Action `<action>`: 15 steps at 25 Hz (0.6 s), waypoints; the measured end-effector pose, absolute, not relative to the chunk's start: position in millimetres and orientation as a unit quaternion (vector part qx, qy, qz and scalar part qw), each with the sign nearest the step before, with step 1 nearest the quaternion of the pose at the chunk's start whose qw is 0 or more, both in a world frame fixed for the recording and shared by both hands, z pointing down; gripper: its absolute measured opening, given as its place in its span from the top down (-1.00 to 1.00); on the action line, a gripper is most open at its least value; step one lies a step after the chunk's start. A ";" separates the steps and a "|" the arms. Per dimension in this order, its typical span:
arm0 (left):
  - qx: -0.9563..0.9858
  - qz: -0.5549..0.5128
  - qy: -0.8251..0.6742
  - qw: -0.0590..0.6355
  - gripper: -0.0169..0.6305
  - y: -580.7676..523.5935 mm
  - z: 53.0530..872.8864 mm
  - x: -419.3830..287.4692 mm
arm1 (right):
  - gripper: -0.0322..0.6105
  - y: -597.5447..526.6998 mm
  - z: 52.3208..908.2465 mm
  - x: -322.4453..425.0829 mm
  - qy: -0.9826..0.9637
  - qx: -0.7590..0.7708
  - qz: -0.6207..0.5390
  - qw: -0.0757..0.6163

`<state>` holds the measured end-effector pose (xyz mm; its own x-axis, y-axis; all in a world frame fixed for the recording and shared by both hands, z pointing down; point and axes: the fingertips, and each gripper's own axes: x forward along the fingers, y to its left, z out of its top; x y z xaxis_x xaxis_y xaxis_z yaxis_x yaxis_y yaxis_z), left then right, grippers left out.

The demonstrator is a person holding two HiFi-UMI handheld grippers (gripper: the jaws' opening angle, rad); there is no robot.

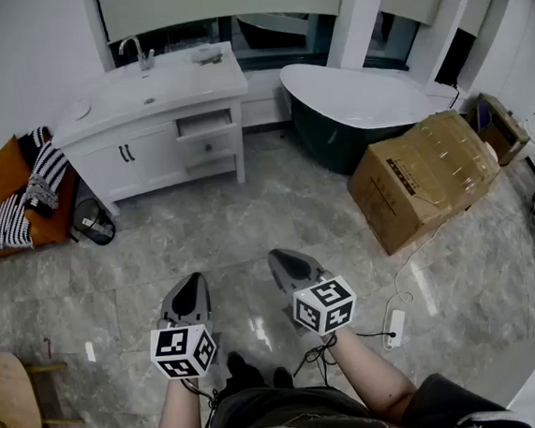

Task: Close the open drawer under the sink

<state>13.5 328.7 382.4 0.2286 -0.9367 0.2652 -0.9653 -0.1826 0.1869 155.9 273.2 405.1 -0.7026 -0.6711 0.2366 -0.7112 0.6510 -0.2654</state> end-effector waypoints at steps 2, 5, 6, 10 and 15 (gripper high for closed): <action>0.768 0.044 -0.621 0.153 0.89 332.7 379.6 23.8 | 0.80 280.5 403.8 162.9 -0.912 0.369 0.169 0.053; 0.767 0.039 -0.624 0.145 0.89 334.8 373.1 35.0 | 0.80 285.2 401.7 173.3 -0.915 0.365 0.164 0.050; 0.767 0.037 -0.625 0.144 0.89 335.4 370.9 38.0 | 0.80 285.8 401.2 176.9 -0.915 0.366 0.164 0.050; 0.768 0.034 -0.625 0.138 0.89 341.7 365.9 49.8 | 0.81 291.9 398.8 190.8 -0.913 0.372 0.162 0.047; 0.777 0.033 -0.615 0.126 0.89 351.6 359.8 65.4 | 0.81 303.9 392.0 206.7 -0.916 0.363 0.169 0.025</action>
